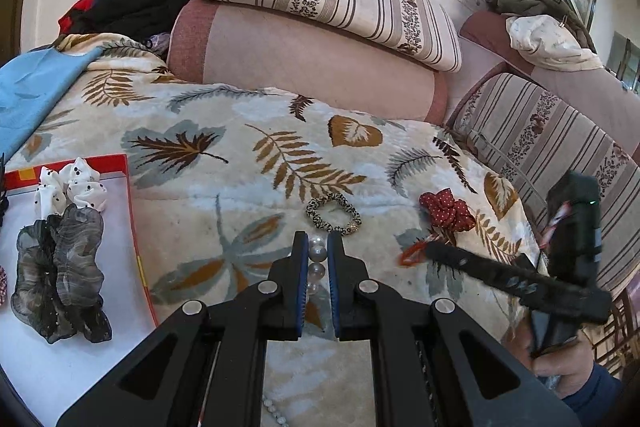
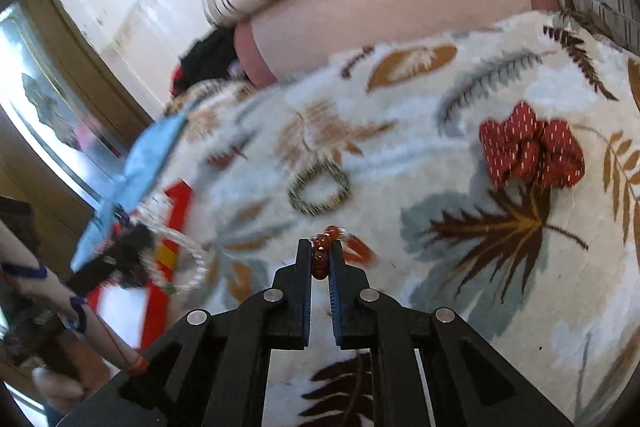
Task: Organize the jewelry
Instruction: 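Grasp the pearl bracelet with the left tool while the right tool grasps the red bead bracelet, then carry the pearl and red bead bracelets in both tools over the red-rimmed tray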
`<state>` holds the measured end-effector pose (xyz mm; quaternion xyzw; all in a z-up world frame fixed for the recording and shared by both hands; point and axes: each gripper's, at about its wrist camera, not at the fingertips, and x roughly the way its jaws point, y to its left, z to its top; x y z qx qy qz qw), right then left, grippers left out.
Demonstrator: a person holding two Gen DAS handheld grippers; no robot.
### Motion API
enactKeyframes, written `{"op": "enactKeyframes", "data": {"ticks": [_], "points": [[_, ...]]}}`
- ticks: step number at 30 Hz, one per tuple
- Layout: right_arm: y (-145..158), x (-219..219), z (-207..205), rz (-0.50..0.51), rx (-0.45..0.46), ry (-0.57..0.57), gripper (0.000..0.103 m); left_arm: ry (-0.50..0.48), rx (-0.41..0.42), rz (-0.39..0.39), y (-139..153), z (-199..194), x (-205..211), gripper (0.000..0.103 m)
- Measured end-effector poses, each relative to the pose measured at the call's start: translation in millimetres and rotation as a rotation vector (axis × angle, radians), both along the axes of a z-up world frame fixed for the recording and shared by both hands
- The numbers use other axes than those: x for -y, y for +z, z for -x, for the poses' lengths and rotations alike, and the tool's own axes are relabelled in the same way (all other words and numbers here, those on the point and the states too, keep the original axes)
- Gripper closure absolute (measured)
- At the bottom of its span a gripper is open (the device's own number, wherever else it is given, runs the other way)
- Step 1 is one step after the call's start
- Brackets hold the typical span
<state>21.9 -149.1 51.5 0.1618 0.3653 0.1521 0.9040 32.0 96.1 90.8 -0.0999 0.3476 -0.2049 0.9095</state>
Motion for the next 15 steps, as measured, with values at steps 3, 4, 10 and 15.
{"op": "enactKeyframes", "data": {"ticks": [3, 4, 10, 15], "points": [[8.5, -2.0, 4.0, 0.002, 0.029, 0.003, 0.095, -0.001, 0.007, -0.003, 0.7, 0.5, 0.4, 0.094], [9.0, -2.5, 4.1, 0.0, 0.032, 0.003, 0.095, -0.003, 0.011, -0.004, 1.2, 0.9, 1.1, 0.094], [11.3, -2.7, 5.3, -0.01, 0.034, 0.015, 0.095, -0.009, 0.024, -0.022, 4.0, 2.6, 5.1, 0.094], [13.2, -3.6, 8.2, -0.016, 0.041, 0.024, 0.095, -0.004, 0.026, -0.026, 4.8, 2.9, 4.9, 0.094]]}}
